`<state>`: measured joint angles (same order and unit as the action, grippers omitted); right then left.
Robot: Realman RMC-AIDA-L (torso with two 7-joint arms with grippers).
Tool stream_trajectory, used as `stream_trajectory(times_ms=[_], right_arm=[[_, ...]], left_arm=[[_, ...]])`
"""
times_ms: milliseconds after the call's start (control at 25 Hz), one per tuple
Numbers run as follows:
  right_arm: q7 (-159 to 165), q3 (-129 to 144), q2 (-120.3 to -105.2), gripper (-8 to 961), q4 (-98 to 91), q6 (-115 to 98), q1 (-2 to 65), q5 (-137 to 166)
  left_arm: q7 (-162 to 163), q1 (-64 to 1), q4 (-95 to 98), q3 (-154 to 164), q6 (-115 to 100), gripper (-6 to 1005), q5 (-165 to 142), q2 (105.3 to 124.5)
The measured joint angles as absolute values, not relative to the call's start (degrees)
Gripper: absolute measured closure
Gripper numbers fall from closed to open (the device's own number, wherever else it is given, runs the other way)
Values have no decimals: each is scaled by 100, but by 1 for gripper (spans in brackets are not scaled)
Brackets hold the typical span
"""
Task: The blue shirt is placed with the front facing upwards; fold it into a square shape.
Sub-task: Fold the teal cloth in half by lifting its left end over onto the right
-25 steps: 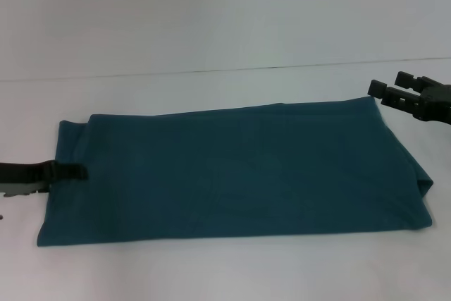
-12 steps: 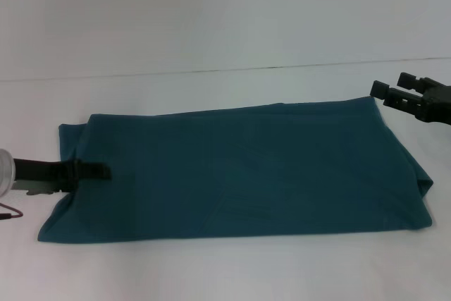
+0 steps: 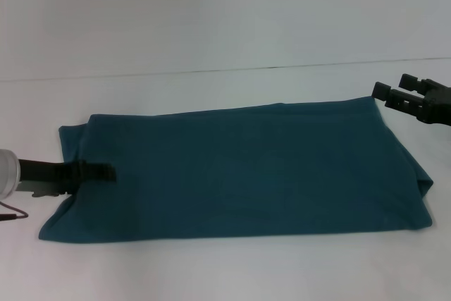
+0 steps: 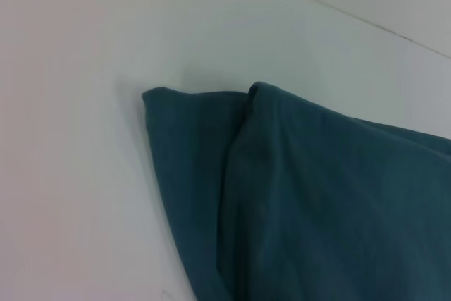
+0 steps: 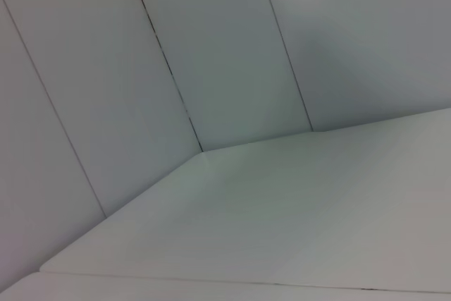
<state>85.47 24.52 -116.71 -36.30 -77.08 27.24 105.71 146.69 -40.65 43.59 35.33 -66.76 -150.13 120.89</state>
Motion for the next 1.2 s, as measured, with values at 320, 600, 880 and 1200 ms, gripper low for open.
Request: stream_trajectory(times_ms=[320, 600, 880, 1200], right_arm=[[8543, 2452, -11672, 37, -3630, -7704, 2725, 10571], [8542, 2451, -11671, 37, -3630, -7685, 2724, 10573], [8544, 2385, -11671, 37, -3630, -7681, 2724, 10574], [8546, 2381, -11672, 38, -3630, -7682, 2742, 10574]], left_arm=[[14650, -4129, 4286, 3533, -6737, 129, -14928, 12101], [14626, -4157, 4278, 3533, -6727, 147, -14931, 12103], [14618, -4172, 4278, 3616, -6723, 311, -14973, 12103], [14618, -4175, 4281, 3683, -6736, 722, -14977, 12103]])
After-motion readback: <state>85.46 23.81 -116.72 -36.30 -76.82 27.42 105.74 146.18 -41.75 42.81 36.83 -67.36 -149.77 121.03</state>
